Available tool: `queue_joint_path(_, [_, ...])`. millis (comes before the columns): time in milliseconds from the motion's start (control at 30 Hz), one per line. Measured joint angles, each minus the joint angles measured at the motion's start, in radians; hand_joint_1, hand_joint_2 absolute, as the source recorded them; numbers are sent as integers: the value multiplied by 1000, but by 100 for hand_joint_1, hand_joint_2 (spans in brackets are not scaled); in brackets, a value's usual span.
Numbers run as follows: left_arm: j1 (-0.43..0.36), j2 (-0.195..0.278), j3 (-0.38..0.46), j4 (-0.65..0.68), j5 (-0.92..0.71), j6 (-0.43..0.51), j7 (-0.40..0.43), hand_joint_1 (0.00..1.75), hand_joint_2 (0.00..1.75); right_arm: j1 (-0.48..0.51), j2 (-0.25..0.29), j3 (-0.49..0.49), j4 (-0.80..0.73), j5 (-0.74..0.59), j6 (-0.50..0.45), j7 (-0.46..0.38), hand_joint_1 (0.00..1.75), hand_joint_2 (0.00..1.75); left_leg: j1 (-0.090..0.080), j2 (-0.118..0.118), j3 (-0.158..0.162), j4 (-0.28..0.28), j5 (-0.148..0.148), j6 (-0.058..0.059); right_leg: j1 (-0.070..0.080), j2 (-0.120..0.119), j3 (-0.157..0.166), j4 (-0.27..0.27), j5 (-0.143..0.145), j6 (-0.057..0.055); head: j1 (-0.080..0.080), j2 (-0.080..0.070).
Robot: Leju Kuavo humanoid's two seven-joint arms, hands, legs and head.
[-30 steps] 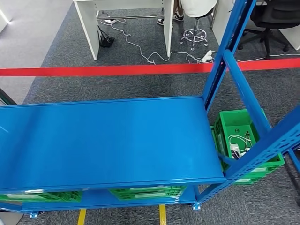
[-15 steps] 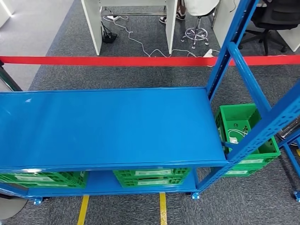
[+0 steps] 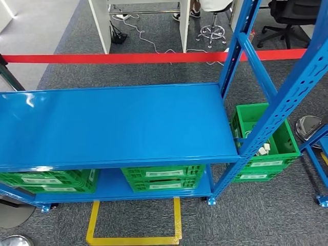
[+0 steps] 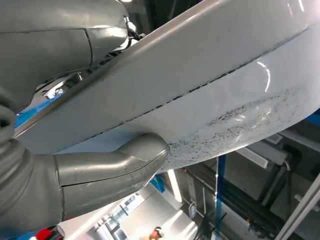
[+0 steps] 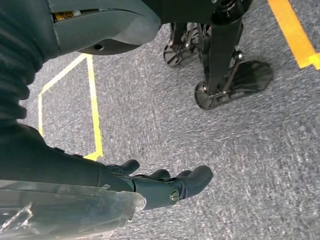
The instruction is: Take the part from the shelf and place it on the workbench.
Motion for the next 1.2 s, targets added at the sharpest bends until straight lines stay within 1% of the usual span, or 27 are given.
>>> queue_joint_path(67, [-1,0,1,0,0,0,-6,175,175,-2,0,0,0,0,-1,-6,0,175,-3,-2,28,-61,-8,11,4,1,-14,3,18,9,0,0])
queue_joint_path(133, [2,-1,2,0,2,0,-13,175,175,1,0,0,0,0,-3,-8,0,175,-4,-1,12,-62,-2,29,2,1,-27,6,26,17,0,0])
queue_joint_path(167, [3,-2,2,0,2,0,-15,175,175,3,0,0,0,0,-4,-8,0,175,-4,1,3,-61,5,39,0,1,-36,20,8,22,2,0])
queue_joint_path(200, [3,-3,3,0,3,0,-16,175,175,5,0,0,0,0,-5,-9,0,175,-4,2,-5,-61,13,48,-1,1,-48,54,-28,26,3,0])
queue_joint_path(267, [3,-4,4,0,4,0,-17,175,175,7,0,0,0,0,-6,-9,0,175,-8,4,-24,-60,30,58,-1,0,-82,177,-127,32,7,0])
queue_joint_path(300, [3,-5,5,0,4,0,-18,175,175,7,0,0,0,1,-6,-9,0,175,-11,4,-37,-60,40,61,-1,0,-96,242,-163,32,7,0])
queue_joint_path(333, [3,-5,5,0,4,0,-18,175,175,6,0,0,0,1,-6,-9,0,175,-15,5,-50,-59,50,63,0,1,-98,287,-178,29,7,0])
queue_joint_path(367, [3,-6,6,0,4,0,-18,175,175,6,0,0,0,2,-8,-8,0,175,-19,5,-63,-59,60,64,3,1,-85,301,-171,23,7,0])
queue_joint_path(400, [3,-6,6,0,4,0,-18,175,175,5,0,0,0,2,-9,-7,0,175,-23,5,-74,-58,69,65,7,1,-51,273,-145,15,7,0])
queue_joint_path(433, [3,-6,7,0,3,0,-18,175,175,4,-1,0,0,3,-10,-5,0,175,-27,4,-83,-58,78,66,14,1,-3,216,-116,2,7,0])
queue_joint_path(467, [3,-6,7,0,2,0,-18,175,175,2,-3,0,0,4,-11,-3,0,175,-30,4,-91,-58,85,66,21,1,52,140,-102,-15,6,0])
queue_joint_path(500, [2,-6,8,0,1,0,-18,175,175,-1,-6,0,0,4,-11,-1,0,175,-32,5,-97,-58,93,65,27,-1,104,63,-100,-28,6,0])
queue_joint_path(533, [0,-6,8,0,0,0,-19,175,175,-4,-9,0,0,5,-11,0,0,175,-31,6,-102,-57,101,62,32,-2,137,7,-107,-37,6,0])
queue_joint_path(567, [-1,-6,8,0,-1,0,-19,175,175,-7,-12,1,0,5,-10,1,0,175,-30,8,-105,-57,108,58,35,-3,153,-28,-117,-41,6,0])
queue_joint_path(600, [-2,-6,9,0,-1,0,-19,175,175,-7,-12,1,0,5,-10,2,0,175,-29,9,-108,-58,116,52,36,-3,157,-44,-114,-38,7,0])
queue_joint_path(667, [-2,-6,11,0,-2,0,-20,175,175,-6,-12,1,1,5,-9,4,0,175,-28,7,-117,-51,108,41,29,-5,147,-55,-95,-35,6,0])
queue_joint_path(733, [-1,-6,14,0,-2,0,-20,175,175,-7,-14,1,3,4,-9,4,0,175,-25,3,-142,14,32,27,20,-8,133,-60,-71,-35,3,0])
queue_joint_path(800, [-1,-7,15,0,-1,0,-20,175,175,-8,-15,1,3,3,-9,4,0,175,-16,2,-173,138,-61,13,17,-9,107,-55,-52,-34,1,0])
queue_joint_path(833, [-1,-7,15,0,-1,0,-20,175,175,-8,-15,1,3,2,-9,3,0,175,-11,2,-180,190,-80,7,16,-9,92,-51,-44,-30,1,0])
queue_joint_path(867, [-1,-7,15,0,0,0,-21,175,175,-8,-16,1,3,2,-8,2,0,175,-6,2,-177,218,-75,1,13,-9,76,-45,-35,-26,1,0])
queue_joint_path(900, [-1,-7,16,0,1,0,-21,175,175,-8,-16,1,3,2,-7,0,0,175,-2,2,-159,214,-51,-5,10,-10,58,-37,-28,-22,1,0])
queue_joint_path(967, [-1,-7,16,0,1,0,-24,175,175,-8,-17,1,3,2,-6,-6,0,175,9,2,-81,121,1,-19,5,-10,26,-18,-16,-11,0,0])
queue_joint_path(1000, [-2,-7,16,-1,2,0,-24,175,175,-9,-19,1,4,2,-6,-8,0,175,12,1,-36,56,6,-23,4,-9,13,-8,-12,-4,-1,0])
queue_joint_path(1067, [-3,-8,16,-1,2,0,-25,175,175,-11,-23,1,5,3,-7,-12,0,175,13,-3,11,-30,-12,-15,6,-7,-9,7,1,8,-2,0])
queue_joint_path(1133, [-2,-8,17,-1,2,0,-26,175,175,-9,-26,2,6,5,-8,-14,0,175,10,-4,2,-42,-15,7,4,-5,-26,14,15,16,-3,0])
queue_joint_path(1167, [-1,-9,17,-1,2,0,-26,175,175,-7,-27,2,7,7,-9,-14,0,175,8,-3,-8,-40,-8,18,1,-5,-34,20,5,20,-3,0])
queue_joint_path(1200, [-1,-9,17,-1,3,0,-26,175,175,-4,-27,2,7,8,-10,-15,0,175,7,-2,-17,-39,0,30,-2,-4,-44,40,-22,25,-2,0])
